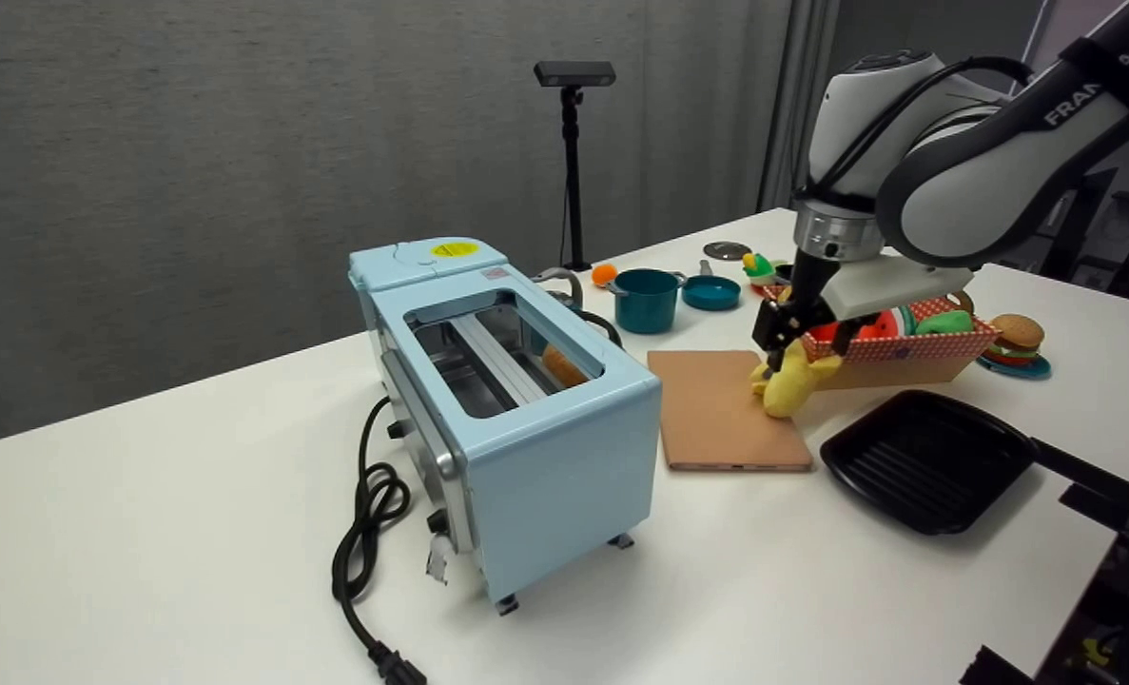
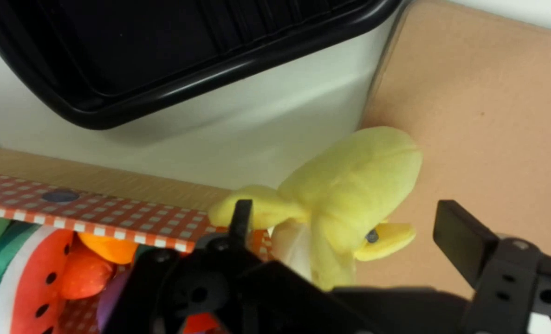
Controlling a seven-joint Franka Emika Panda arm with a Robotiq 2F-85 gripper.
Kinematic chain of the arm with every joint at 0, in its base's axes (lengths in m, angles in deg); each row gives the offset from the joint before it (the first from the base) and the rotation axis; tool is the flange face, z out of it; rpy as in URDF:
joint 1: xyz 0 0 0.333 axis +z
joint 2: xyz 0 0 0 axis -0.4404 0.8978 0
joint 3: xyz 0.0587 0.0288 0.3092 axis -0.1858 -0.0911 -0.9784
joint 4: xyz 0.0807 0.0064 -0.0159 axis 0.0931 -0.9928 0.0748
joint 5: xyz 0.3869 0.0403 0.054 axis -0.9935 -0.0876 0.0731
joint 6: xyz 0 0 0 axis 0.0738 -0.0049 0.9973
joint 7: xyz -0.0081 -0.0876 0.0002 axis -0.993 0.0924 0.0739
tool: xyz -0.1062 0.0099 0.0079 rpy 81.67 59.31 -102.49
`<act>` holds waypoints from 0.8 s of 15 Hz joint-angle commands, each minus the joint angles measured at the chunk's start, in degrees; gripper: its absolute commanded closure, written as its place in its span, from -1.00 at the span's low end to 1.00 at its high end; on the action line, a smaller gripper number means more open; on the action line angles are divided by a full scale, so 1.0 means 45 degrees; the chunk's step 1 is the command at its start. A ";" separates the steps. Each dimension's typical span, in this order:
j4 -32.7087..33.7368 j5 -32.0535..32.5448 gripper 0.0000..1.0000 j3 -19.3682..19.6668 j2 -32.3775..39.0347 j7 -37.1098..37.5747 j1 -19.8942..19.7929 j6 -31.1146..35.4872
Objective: Put the toy banana on the wooden board
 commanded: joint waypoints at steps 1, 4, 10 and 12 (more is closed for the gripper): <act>0.0310 -0.0334 -1.00 0.0266 0.0159 -0.0349 0.0328 -0.0282; 0.0266 -0.0479 -1.00 0.0194 0.0067 -0.0404 0.0352 -0.0249; 0.0040 -0.0711 -1.00 0.0274 0.0008 -0.0487 0.0447 -0.0006; 0.0042 -0.0719 -1.00 0.0274 0.0008 -0.0492 0.0447 -0.0006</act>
